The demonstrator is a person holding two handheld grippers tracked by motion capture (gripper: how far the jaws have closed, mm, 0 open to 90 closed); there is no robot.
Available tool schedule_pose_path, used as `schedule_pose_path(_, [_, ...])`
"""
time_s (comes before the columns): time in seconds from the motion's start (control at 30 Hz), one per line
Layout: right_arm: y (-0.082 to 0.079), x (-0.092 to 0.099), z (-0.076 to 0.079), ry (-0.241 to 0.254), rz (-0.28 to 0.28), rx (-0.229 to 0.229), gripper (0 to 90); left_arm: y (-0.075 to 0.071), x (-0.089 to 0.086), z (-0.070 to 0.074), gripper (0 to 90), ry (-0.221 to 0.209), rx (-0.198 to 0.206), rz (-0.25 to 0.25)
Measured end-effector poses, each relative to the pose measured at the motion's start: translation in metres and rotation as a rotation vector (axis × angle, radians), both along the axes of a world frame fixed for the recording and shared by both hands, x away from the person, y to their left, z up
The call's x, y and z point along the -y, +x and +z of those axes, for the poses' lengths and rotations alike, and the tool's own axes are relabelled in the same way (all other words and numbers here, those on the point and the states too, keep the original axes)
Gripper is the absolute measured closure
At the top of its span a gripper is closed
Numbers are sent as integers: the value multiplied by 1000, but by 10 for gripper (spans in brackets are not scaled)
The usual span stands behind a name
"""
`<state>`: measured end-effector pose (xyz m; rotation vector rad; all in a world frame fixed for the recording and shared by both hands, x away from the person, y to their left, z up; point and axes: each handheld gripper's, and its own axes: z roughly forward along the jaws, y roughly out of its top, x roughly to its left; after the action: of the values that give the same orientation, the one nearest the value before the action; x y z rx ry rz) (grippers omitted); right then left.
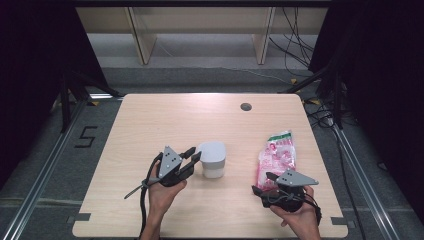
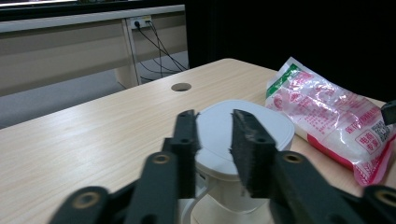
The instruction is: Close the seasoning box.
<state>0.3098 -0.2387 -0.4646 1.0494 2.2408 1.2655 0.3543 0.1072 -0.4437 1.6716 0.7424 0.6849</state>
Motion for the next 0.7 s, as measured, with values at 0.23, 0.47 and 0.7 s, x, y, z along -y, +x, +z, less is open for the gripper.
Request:
schedule_pose_path(0.23, [0,1,-1,13,4,-5,302,-9,-8,-2,512,-4,-17,29])
schedule_pose_path(0.47, [-1,0,-1,15,-8,-24,302,-17,-17,-4,429,2,-43,51])
schedule_pose_path(0.7, [2,5,-2,11,-5,-5,301,-23,-22,-11,352,5,-46,57])
